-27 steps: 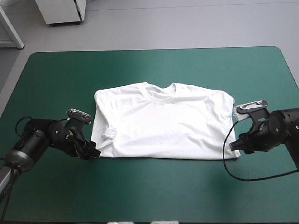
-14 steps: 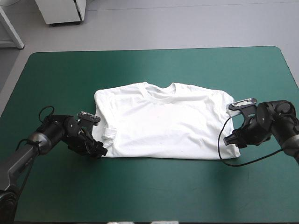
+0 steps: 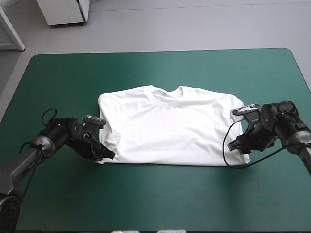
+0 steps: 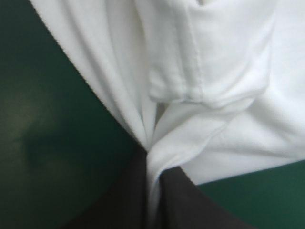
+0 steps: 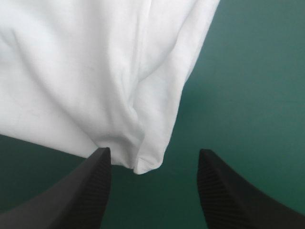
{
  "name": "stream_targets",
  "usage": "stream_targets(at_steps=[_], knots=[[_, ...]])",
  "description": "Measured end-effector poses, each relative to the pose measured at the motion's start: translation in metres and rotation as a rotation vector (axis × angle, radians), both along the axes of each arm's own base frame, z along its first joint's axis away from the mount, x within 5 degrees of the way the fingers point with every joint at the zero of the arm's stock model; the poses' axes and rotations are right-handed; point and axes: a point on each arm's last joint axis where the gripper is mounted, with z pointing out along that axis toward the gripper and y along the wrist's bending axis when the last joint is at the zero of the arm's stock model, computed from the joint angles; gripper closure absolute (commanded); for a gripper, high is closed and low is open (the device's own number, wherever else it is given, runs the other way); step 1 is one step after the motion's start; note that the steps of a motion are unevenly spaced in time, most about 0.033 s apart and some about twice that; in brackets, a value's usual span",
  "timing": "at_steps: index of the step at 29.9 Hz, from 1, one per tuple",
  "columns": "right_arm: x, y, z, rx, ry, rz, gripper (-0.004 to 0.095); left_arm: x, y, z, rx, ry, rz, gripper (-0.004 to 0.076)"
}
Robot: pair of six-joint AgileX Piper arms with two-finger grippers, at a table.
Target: Fold the cloth
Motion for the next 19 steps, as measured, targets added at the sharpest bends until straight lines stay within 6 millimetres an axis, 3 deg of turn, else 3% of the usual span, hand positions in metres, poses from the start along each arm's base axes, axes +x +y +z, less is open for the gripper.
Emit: stream_targets(at_steps=[19], knots=[[0.006,0.004,-0.055,0.017,0.168,-0.018,0.0409,0.0,0.0,0.0,0.0,0.0,-0.003,0.0733]])
